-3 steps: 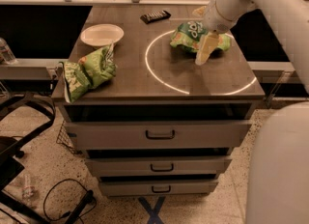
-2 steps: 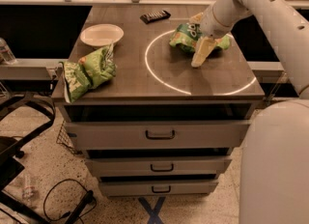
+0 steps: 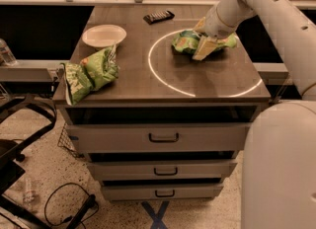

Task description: Pick green rice chip bag

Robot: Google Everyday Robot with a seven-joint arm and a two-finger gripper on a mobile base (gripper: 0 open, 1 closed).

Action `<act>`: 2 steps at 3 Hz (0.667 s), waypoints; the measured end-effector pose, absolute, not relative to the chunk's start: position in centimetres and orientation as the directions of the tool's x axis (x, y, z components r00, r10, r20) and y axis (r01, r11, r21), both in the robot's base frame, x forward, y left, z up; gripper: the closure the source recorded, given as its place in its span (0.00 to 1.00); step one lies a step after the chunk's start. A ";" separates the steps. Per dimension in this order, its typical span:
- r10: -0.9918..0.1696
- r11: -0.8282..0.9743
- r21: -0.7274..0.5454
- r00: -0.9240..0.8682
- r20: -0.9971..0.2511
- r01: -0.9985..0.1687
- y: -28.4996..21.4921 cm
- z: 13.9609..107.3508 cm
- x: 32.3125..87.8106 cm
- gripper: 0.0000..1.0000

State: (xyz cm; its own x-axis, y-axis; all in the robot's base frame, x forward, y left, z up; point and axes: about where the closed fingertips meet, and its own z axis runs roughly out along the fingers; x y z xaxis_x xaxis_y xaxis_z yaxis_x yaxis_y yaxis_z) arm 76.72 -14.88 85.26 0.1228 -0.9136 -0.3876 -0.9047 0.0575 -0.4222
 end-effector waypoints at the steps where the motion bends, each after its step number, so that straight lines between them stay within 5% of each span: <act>1: -0.913 0.055 -0.418 0.124 -0.388 -0.907 -14.7 84.9 76.8 0.87; 2: -0.913 0.055 -0.418 0.124 -0.388 -0.907 -14.7 85.0 76.8 1.00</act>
Offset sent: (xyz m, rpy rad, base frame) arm 0.0005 0.0018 -0.0030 0.0002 0.0040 0.0025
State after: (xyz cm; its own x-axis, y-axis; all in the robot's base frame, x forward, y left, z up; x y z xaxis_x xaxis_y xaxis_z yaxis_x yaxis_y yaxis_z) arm 76.79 -14.67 84.97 0.1237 -0.9132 -0.3883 -0.9068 0.0549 -0.4180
